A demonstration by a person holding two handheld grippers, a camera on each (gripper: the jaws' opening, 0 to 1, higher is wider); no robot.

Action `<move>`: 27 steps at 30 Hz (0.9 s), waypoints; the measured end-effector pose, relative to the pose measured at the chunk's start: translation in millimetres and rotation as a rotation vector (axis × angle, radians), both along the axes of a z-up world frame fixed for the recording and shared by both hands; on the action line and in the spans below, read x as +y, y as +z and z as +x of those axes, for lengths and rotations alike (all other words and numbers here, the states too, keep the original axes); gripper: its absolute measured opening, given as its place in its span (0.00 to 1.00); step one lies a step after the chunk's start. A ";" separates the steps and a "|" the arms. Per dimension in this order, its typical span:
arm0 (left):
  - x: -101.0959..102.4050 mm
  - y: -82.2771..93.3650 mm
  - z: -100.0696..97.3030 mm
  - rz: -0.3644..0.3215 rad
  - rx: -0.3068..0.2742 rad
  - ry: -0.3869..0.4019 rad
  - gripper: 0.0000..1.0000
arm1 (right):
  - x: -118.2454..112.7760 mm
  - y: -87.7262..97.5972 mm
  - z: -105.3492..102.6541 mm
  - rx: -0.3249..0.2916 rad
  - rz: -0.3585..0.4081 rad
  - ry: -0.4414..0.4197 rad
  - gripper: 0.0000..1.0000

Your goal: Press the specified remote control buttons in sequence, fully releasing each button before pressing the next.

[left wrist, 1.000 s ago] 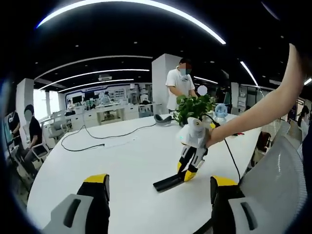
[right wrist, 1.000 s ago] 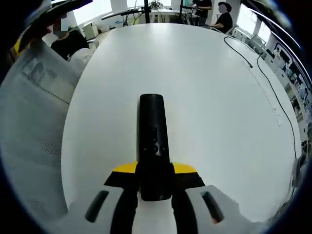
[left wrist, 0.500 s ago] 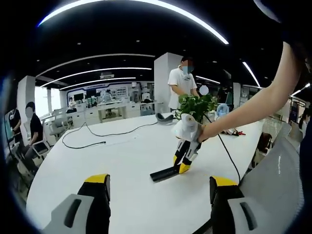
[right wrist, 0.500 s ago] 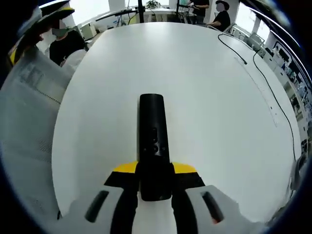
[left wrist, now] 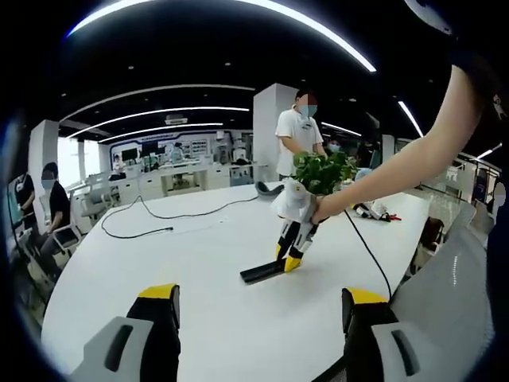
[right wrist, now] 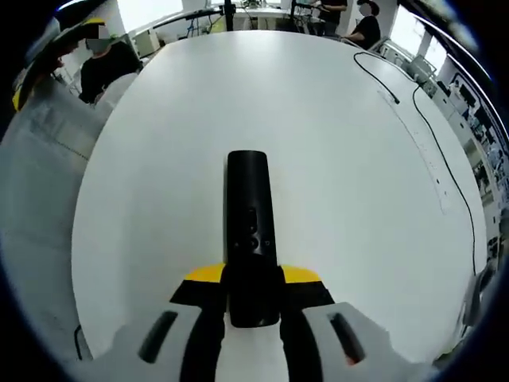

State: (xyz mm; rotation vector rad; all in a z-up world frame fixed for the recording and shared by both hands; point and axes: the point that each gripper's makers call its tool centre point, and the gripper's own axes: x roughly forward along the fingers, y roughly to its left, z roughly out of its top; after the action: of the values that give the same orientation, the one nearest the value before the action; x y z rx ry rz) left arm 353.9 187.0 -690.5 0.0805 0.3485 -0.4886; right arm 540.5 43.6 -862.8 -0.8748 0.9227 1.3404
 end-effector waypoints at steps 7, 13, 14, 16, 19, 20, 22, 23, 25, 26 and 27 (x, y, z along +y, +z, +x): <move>0.6 -0.9 0.7 -0.006 0.008 0.004 0.88 | -0.2 0.3 10.1 -0.006 -0.004 0.009 0.24; 0.1 -1.2 0.9 -0.009 0.010 0.001 0.88 | 0.2 1.3 11.8 0.004 0.004 0.012 0.24; 0.1 -1.2 0.9 -0.008 0.010 0.001 0.88 | 0.1 1.5 11.4 0.004 0.004 0.015 0.24; 0.5 -0.6 1.1 -0.008 0.007 0.003 0.88 | 0.1 2.1 10.7 0.005 0.009 0.012 0.24; 1.2 0.5 1.5 -0.010 0.003 0.008 0.88 | -0.2 2.6 10.7 0.004 0.028 -0.018 0.25; 1.2 0.6 1.5 -0.011 0.002 0.008 0.88 | -1.2 2.7 9.5 0.004 0.030 -0.023 0.27; 1.4 1.0 1.5 -0.010 0.000 0.009 0.88 | -2.5 3.3 5.8 0.021 0.046 -0.055 0.33; 1.6 1.4 1.6 -0.009 -0.002 0.010 0.88 | -2.6 4.4 3.0 0.021 0.056 -0.070 0.38; 1.6 1.7 1.7 -0.011 -0.003 0.011 0.88 | -4.3 9.5 0.4 -0.003 0.093 -0.099 0.42; 1.7 1.9 1.7 -0.012 -0.004 0.011 0.88 | -5.4 13.9 0.0 -0.015 0.122 -0.133 0.43; 1.7 2.1 1.8 -0.012 -0.005 0.011 0.88 | -6.0 17.2 -1.5 -0.014 0.144 -0.164 0.44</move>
State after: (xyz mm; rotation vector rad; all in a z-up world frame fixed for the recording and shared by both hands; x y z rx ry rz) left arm 355.7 188.7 -688.4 0.0684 0.3409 -0.4790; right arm 539.0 37.5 -845.6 -0.6820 0.8568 1.2410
